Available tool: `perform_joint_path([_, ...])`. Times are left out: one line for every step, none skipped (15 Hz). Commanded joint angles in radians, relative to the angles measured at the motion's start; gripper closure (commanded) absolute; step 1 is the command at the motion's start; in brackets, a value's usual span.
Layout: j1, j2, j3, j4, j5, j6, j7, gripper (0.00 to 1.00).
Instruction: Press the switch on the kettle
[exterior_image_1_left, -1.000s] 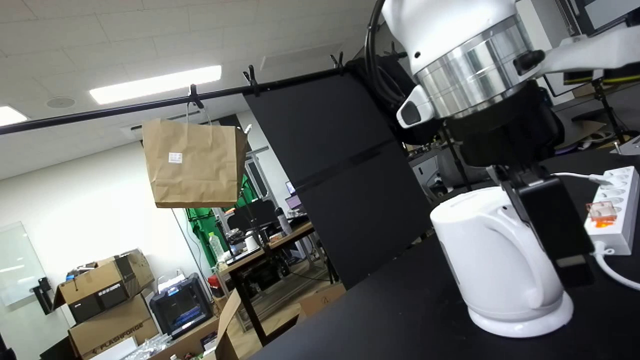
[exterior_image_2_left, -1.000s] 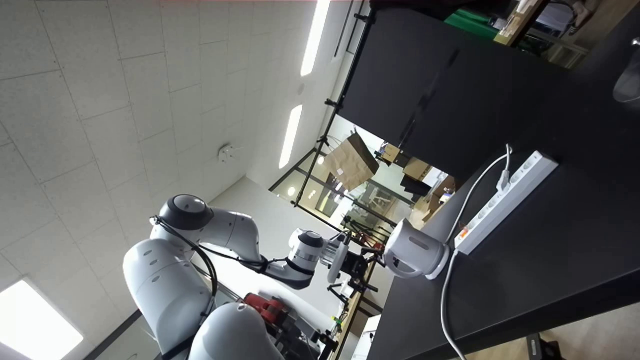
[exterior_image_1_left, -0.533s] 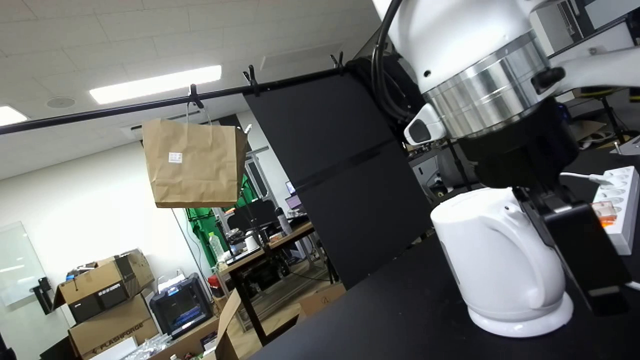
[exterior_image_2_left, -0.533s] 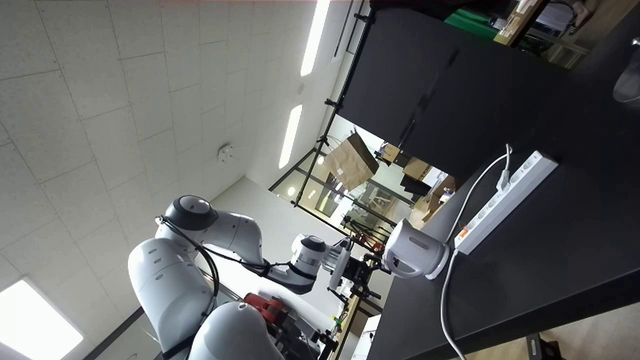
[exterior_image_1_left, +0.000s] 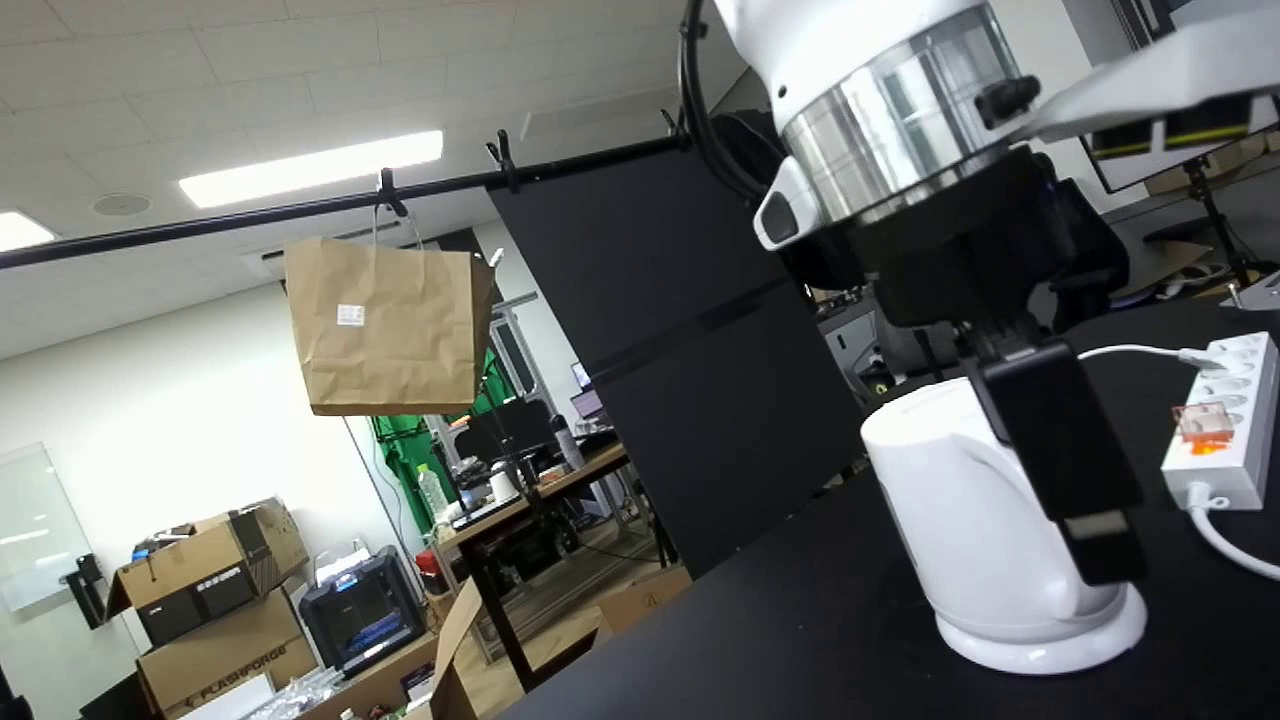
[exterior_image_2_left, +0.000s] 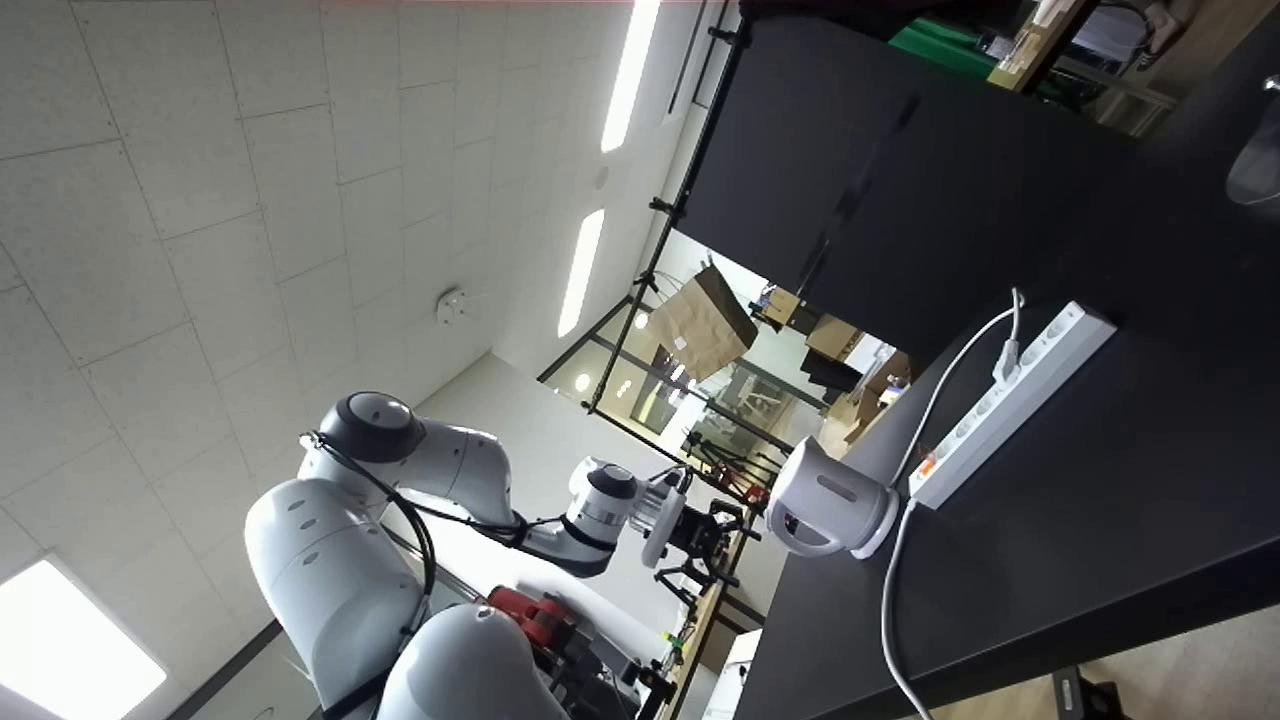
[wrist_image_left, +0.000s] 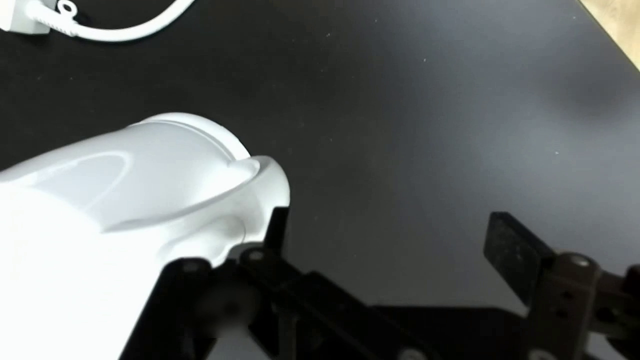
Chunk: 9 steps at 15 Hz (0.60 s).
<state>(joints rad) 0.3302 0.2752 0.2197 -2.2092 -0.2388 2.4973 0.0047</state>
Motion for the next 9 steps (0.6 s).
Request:
perform_joint_path([-0.024,-0.077,0.035,0.012,0.072,-0.043,-0.062,0.0])
perform_joint_path([-0.026,-0.095,0.038,0.011,0.086,-0.045,-0.073,0.0])
perform_joint_path([-0.029,-0.113,0.04,0.008,0.097,-0.049,-0.083,0.0])
perform_joint_path([-0.031,-0.13,0.04,0.004,0.102,-0.051,-0.087,0.0])
perform_joint_path([-0.035,-0.143,0.04,0.0,0.113,-0.053,-0.097,0.0])
perform_joint_path([-0.037,-0.153,0.038,-0.002,0.118,-0.056,-0.098,0.0])
perform_joint_path([-0.04,-0.16,0.036,-0.003,0.124,-0.066,-0.103,0.0])
perform_joint_path([-0.045,-0.167,0.035,-0.003,0.132,-0.078,-0.113,0.0])
perform_joint_path([-0.035,-0.136,0.036,0.011,0.107,-0.052,-0.09,0.0])
